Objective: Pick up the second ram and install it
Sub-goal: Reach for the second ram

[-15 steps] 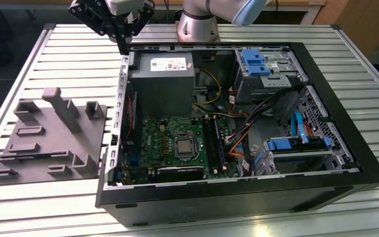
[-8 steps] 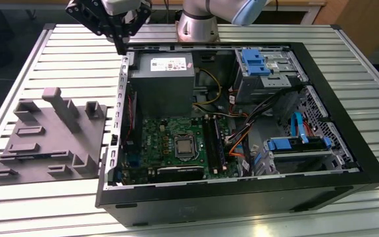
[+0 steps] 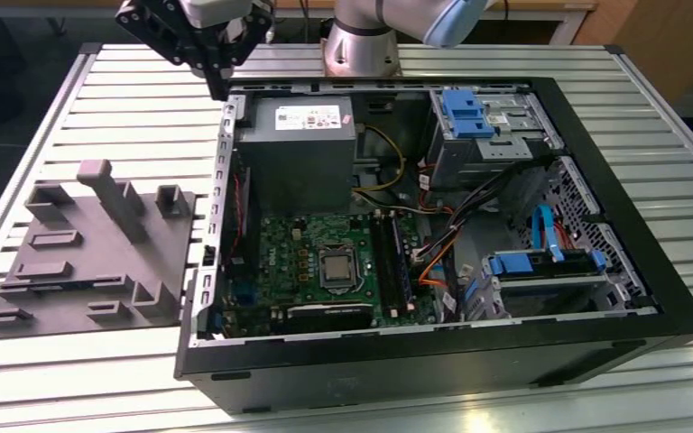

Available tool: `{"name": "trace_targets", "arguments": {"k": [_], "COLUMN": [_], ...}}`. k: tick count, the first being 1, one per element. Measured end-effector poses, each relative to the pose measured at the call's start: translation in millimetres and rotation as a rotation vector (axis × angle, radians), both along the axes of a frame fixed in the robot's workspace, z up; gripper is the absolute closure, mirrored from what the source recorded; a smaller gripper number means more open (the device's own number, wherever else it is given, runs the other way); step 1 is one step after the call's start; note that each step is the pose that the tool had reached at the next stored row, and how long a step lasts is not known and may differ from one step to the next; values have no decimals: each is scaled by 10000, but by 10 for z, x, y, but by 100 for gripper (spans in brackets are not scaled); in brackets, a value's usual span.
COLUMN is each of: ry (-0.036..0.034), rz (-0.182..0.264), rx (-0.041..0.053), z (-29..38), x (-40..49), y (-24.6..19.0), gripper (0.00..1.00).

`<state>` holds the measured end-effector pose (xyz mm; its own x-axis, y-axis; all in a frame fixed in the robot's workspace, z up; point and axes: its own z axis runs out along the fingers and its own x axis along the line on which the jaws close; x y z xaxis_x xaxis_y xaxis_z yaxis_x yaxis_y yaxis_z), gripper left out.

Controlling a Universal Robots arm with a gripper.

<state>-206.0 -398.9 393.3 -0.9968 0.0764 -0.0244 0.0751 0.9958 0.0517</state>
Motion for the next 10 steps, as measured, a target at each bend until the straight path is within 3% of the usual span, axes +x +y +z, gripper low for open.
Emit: {"name": "trace_targets", "arguments": {"k": [10], "ry": [0], "rz": [0], "rx": [0], "z": [0], "x": [-32], "y": [0], "gripper": [89]}}
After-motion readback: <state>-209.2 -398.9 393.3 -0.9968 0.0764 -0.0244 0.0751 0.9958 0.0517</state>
